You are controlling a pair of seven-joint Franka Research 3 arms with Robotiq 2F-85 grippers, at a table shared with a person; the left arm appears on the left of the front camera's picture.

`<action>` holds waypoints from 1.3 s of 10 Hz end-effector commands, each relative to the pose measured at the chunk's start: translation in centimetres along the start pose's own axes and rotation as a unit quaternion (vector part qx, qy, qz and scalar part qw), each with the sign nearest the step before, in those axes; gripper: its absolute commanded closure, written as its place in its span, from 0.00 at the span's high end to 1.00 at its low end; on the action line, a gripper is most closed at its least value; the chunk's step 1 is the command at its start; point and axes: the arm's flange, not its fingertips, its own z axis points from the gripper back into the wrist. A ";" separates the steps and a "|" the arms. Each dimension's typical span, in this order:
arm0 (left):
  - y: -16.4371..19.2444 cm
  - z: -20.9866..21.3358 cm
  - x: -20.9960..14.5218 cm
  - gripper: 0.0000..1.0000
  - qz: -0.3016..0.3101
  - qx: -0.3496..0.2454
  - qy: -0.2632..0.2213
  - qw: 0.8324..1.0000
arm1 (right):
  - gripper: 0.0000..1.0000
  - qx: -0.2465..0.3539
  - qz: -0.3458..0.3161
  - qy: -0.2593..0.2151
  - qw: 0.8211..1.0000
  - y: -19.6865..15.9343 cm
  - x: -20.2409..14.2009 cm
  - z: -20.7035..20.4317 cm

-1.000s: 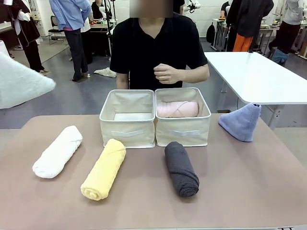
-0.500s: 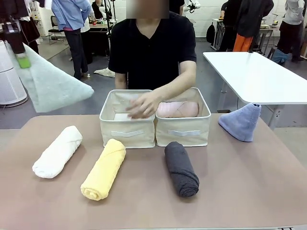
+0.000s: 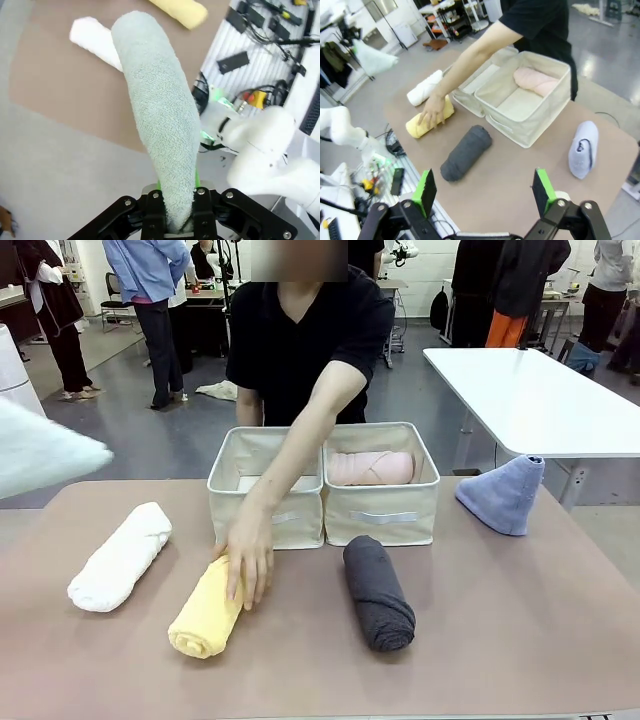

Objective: Sort the towels based on their folding style.
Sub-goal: Pick up one triangle-folded towel and place it in the left Fabric basket.

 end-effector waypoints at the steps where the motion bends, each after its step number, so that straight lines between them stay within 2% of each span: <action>1: -0.6 -1.6 -1.9 0.18 0.001 0.002 -0.009 1.000 | 1.00 0.010 0.005 -0.007 1.000 0.0 0.0 -0.1; 11: -1.3 -2.2 -0.1 0.18 -0.002 0.013 -0.012 1.000 | 1.00 0.010 0.005 -0.007 1.000 0.0 0.0 -0.1; 13: -0.4 -2.3 4.3 0.18 -0.001 0.070 -0.018 0.997 | 1.00 0.010 0.005 -0.007 1.000 0.0 0.0 -0.1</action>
